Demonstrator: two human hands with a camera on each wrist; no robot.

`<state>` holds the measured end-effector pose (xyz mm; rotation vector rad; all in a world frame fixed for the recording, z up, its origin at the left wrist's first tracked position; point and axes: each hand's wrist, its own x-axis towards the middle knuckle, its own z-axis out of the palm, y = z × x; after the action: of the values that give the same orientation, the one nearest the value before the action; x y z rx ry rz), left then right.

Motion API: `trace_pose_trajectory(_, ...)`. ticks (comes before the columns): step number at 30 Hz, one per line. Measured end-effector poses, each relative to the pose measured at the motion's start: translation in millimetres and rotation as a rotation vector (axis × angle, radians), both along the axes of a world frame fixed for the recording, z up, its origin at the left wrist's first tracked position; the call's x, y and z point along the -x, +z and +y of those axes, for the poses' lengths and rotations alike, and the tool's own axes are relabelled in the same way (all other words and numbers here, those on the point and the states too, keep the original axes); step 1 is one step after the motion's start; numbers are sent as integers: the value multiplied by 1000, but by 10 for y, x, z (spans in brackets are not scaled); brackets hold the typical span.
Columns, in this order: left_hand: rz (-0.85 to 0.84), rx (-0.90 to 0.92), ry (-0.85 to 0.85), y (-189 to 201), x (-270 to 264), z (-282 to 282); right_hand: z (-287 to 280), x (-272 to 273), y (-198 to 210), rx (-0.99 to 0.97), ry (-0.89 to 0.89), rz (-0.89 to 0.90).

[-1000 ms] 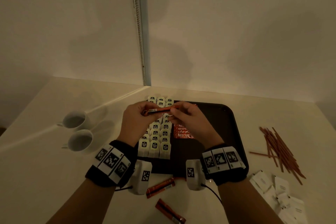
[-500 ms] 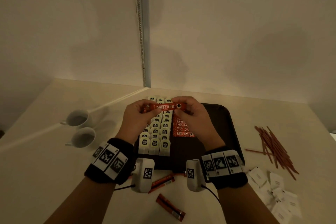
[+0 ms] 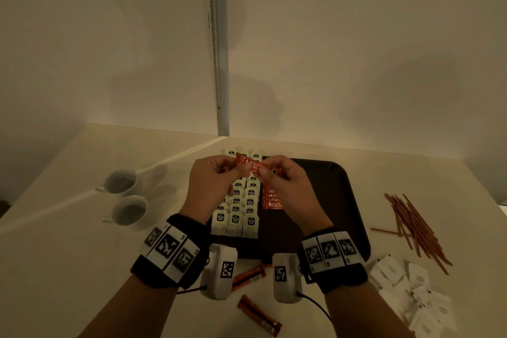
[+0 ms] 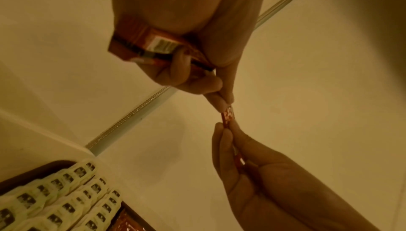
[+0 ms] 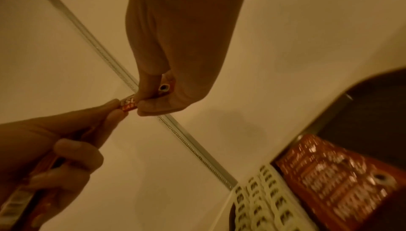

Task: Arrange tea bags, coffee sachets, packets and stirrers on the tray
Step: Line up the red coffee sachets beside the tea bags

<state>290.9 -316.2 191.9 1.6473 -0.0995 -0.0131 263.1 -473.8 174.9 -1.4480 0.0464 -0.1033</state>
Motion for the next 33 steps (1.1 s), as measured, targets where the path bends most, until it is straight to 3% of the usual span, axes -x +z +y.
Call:
trace_pose_trajectory(4,-105,-123,51,10,-34,-36,47,6,-45,-243,59,97)
trace_pose_trajectory(12,51,-50,-13,-49,-66,-9,-39,13,5,-37,56,126)
trace_pose_trajectory(18,97,51,93,-94,-84,-1,-131,-12,76,21,-5,112)
trace_pose_trajectory(24,58,-84,40,-138,-60,-30,-189,-41,51,-15,-12,136)
trace_pose_trajectory(28,202,-142,35,-175,-92,37,-427,-92,-84,227,-8,147)
trace_pose_trajectory(31,443,6,43,-183,-102,98,-700,-151,-379,528,-82,173)
trace_pose_trajectory(33,520,-34,64,-249,-142,149,-854,-169,-615,665,-76,232)
